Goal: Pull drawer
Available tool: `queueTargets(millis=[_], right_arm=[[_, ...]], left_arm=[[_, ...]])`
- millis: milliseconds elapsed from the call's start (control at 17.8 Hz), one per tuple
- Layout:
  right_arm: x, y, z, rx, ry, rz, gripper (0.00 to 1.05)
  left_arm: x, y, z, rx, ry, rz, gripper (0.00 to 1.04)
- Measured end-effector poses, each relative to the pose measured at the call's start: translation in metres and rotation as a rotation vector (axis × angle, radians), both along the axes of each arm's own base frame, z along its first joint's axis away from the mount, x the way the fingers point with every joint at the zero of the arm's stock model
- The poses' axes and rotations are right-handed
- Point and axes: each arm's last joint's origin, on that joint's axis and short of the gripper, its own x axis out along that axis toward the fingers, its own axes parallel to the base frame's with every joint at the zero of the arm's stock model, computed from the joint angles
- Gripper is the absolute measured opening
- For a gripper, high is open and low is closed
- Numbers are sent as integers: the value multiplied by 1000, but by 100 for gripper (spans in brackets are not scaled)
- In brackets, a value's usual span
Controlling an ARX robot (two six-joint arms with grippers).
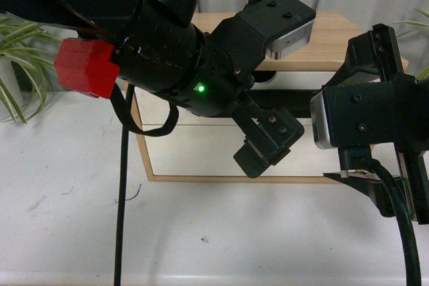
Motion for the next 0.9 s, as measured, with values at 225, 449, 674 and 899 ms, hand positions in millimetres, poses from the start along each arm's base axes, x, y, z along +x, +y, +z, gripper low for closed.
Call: queueTargets(millis=[225, 449, 674, 899], right_arm=[[9, 9, 3, 8, -5, -1, 98], [12, 11, -6, 3, 23, -13, 98], [15, 11, -12, 7, 19, -12, 98], [18, 10, -21, 28, 36, -10, 98]], left_arm=[[4, -3, -3, 0, 8, -6, 98], [5, -7, -13, 14, 28, -15, 98], [5, -9, -17, 27, 26, -26, 98], [4, -13, -21, 49, 13, -39, 98]])
